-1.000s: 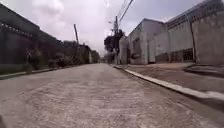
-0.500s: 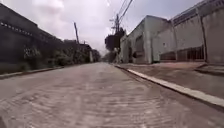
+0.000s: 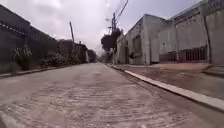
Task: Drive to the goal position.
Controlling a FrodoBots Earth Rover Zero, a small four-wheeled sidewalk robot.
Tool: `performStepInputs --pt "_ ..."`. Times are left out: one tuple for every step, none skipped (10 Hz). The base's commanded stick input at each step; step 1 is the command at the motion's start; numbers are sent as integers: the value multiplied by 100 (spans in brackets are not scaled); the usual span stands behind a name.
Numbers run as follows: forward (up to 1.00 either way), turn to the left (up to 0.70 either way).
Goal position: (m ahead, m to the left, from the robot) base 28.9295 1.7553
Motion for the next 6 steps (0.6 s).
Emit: performStepInputs --pt "100 0" --pt "100 0" --pt "100 0" --pt "100 0" --pt "100 0" --pt "100 0"
